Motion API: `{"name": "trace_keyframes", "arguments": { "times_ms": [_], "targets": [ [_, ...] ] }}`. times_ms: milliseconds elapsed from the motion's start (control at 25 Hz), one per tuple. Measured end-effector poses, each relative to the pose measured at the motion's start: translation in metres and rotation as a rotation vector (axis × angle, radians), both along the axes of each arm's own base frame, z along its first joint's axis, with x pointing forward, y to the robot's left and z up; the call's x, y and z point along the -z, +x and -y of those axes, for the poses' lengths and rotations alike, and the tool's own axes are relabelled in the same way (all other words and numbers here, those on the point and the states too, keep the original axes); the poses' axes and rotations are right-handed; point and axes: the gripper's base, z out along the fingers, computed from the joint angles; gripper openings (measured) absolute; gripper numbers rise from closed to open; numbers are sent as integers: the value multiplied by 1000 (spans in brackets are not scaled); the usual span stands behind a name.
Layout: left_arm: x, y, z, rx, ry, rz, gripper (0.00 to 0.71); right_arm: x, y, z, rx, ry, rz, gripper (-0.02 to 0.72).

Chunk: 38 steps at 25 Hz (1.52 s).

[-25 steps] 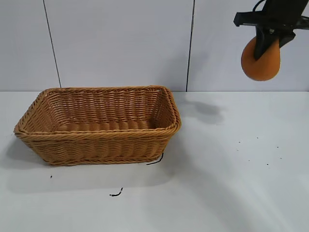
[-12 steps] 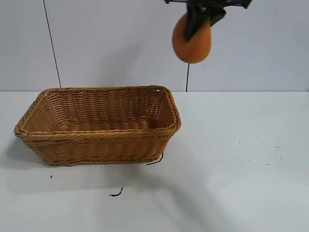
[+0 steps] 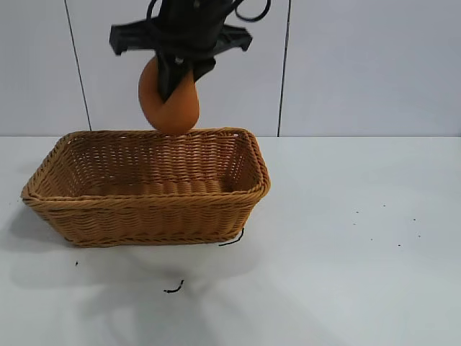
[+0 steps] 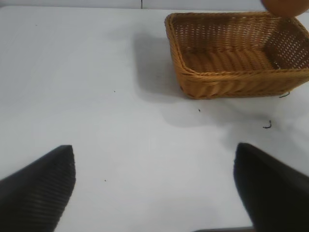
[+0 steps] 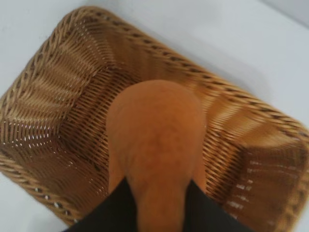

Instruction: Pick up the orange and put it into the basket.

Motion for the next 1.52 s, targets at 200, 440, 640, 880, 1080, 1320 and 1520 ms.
{"name": "trace_keyframes", "arguments": {
  "times_ms": [200,440,640,880,1080,1320,1520],
  "targets": [
    [0,0,0,0,0,0,639,55,8,-6,22,-47,-80,93],
    [0,0,0,0,0,0,639,59,8,-6,24,-48,-99,502],
    [0,0,0,0,0,0,639,30,8,-4,21,-45,-96,664],
    [0,0,0,0,0,0,639,-23,26,22,69,-55,-7,667],
    [0,0,0,0,0,0,639,-33,57,79,195,-78,17,667],
    [0,0,0,0,0,0,639,-31,91,180,404,-106,-16,667],
    [0,0,0,0,0,0,639,-31,102,246,536,-105,-28,667]
  ]
}}
